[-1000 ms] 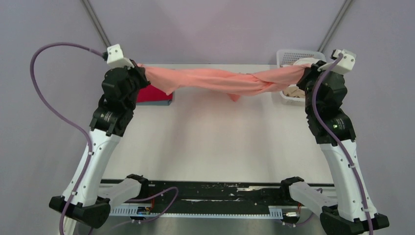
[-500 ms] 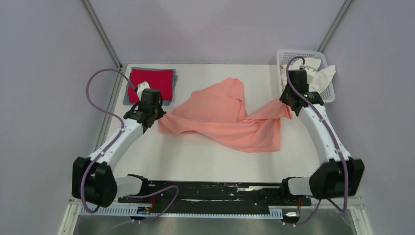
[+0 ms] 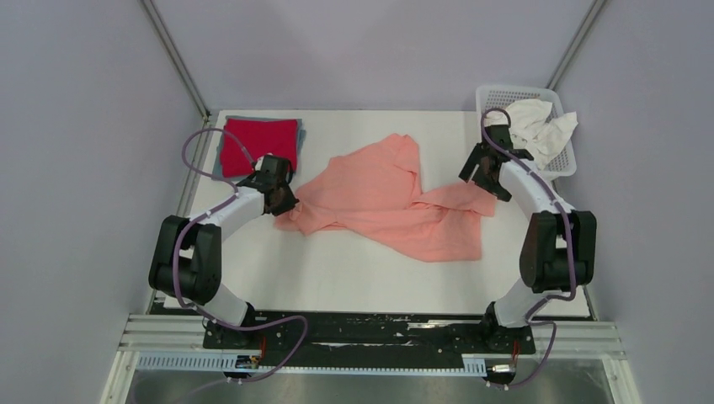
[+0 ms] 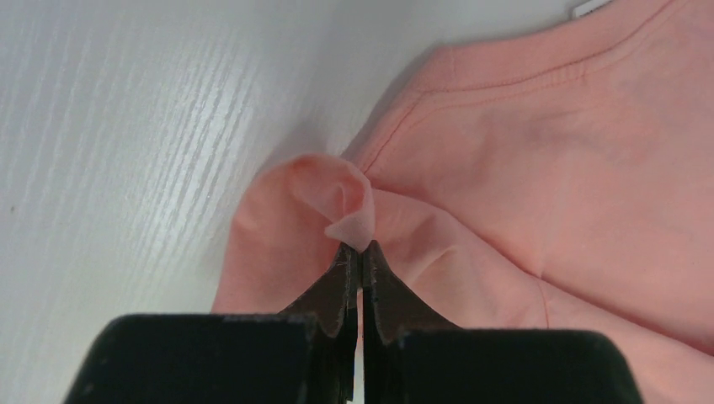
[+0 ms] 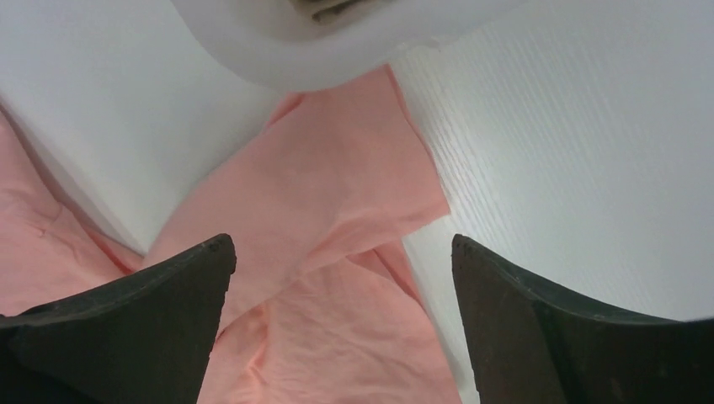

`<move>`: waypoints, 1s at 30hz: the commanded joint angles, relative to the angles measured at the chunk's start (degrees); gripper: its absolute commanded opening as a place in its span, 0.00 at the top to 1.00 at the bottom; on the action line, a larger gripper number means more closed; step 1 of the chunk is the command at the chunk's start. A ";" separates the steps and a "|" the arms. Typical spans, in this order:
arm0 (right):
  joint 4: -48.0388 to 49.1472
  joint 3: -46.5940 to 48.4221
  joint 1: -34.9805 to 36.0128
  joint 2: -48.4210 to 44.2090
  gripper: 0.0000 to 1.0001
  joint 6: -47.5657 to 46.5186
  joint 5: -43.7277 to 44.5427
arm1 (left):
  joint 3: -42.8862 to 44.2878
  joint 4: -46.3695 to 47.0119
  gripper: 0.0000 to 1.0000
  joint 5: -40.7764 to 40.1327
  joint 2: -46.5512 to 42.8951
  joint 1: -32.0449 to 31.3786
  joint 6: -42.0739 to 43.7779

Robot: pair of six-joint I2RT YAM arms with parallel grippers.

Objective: Fold and stack the t-shirts
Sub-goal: Flatten out the tshirt

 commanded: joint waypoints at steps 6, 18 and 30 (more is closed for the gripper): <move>1.69 -25.23 0.09 -26.43 0.00 7.20 -4.14 | -3.28 5.17 1.00 3.34 -3.88 0.19 -0.98; 9.52 -41.21 0.07 -32.07 0.38 9.07 -15.70 | -6.14 6.24 1.00 3.61 -8.12 0.21 -1.21; 13.32 -34.10 0.81 -36.95 1.00 3.83 -20.15 | -3.79 3.37 1.00 -1.16 -17.52 0.24 -1.05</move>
